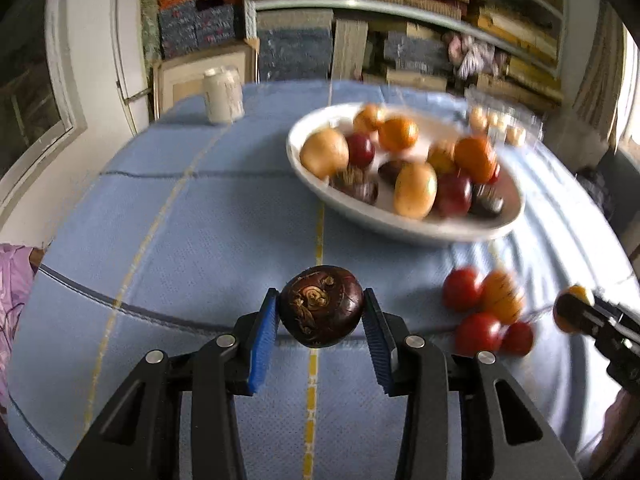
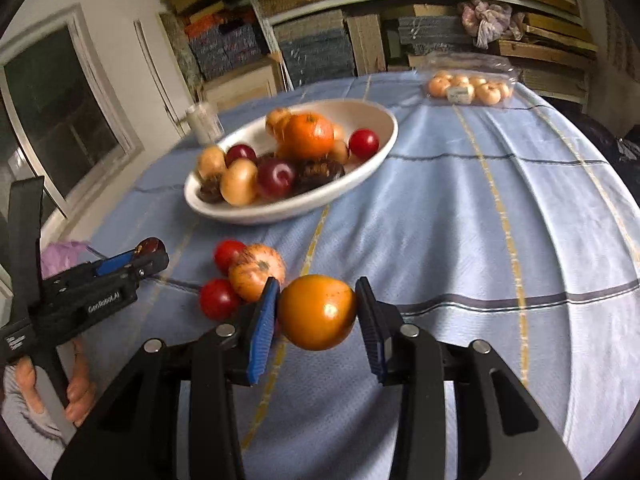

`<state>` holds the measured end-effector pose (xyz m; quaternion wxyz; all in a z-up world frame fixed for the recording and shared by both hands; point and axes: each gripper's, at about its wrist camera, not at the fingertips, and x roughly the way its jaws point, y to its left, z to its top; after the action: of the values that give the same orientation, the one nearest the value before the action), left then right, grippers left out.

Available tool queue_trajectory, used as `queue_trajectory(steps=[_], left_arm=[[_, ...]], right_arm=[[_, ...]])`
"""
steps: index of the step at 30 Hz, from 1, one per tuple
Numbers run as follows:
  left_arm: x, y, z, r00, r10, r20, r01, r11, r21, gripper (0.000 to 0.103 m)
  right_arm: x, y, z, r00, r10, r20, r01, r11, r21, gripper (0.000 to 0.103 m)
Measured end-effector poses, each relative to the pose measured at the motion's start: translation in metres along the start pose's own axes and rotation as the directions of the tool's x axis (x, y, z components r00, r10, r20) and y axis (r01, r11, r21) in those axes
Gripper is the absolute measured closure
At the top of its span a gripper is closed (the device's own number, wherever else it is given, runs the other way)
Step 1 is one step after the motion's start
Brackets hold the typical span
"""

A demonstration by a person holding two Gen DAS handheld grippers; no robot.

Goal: Organize fruits
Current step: 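Carry the brown fruit with left and orange fruit with right onto the plate, release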

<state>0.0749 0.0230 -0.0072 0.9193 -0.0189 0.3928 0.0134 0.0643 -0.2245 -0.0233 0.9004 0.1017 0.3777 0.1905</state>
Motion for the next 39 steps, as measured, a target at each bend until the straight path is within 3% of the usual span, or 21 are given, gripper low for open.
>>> queue_trajectory(steps=[2, 9, 12, 16, 23, 26, 29, 32, 34, 39], left_arm=[[-0.009, -0.001, 0.016, 1.0, -0.012, 0.016, 0.012, 1.0, 0.0, 0.061], [-0.019, -0.009, 0.092, 0.996, -0.007, 0.084, 0.01, 1.0, -0.028, 0.061], [-0.005, -0.019, 0.113, 0.996, 0.008, 0.088, -0.006, 1.0, -0.027, 0.061], [0.031, -0.027, 0.131, 0.999, 0.002, 0.038, 0.0, 0.999, -0.04, 0.061], [0.094, -0.029, 0.135, 0.999, -0.009, -0.045, 0.006, 0.998, -0.068, 0.061], [0.101, -0.035, 0.136, 0.999, 0.029, -0.027, -0.03, 0.999, -0.034, 0.061], [0.108, -0.041, 0.137, 0.999, 0.005, -0.032, -0.005, 1.0, -0.018, 0.06], [0.109, -0.046, 0.138, 1.0, 0.024, -0.014, -0.024, 1.0, 0.014, 0.048], [0.108, -0.049, 0.138, 1.0, 0.026, 0.002, -0.026, 1.0, 0.016, 0.033], [0.099, -0.054, 0.138, 0.999, 0.038, 0.016, -0.039, 0.998, 0.04, 0.029]], right_arm=[[-0.011, -0.001, 0.011, 1.0, 0.019, 0.025, -0.02, 1.0, 0.017, 0.065], [-0.048, 0.001, 0.094, 0.983, 0.042, 0.181, -0.047, 0.999, 0.022, 0.065], [-0.037, -0.002, 0.125, 0.98, 0.052, 0.191, -0.061, 0.997, 0.039, 0.065], [0.007, -0.013, 0.151, 0.987, 0.075, 0.142, -0.089, 0.991, 0.098, 0.065], [0.093, -0.023, 0.165, 0.997, 0.075, 0.026, -0.078, 0.986, 0.147, 0.065], [0.117, -0.024, 0.172, 0.998, 0.063, -0.003, -0.062, 0.988, 0.142, 0.065], [0.133, -0.026, 0.175, 0.999, 0.047, -0.028, -0.043, 0.99, 0.138, 0.064], [0.145, -0.029, 0.176, 0.997, 0.062, -0.038, -0.055, 0.987, 0.149, 0.063], [0.148, -0.031, 0.174, 0.997, 0.061, -0.044, -0.054, 0.987, 0.149, 0.06], [0.122, -0.037, 0.178, 0.995, 0.097, 0.023, -0.099, 0.976, 0.192, 0.057]])
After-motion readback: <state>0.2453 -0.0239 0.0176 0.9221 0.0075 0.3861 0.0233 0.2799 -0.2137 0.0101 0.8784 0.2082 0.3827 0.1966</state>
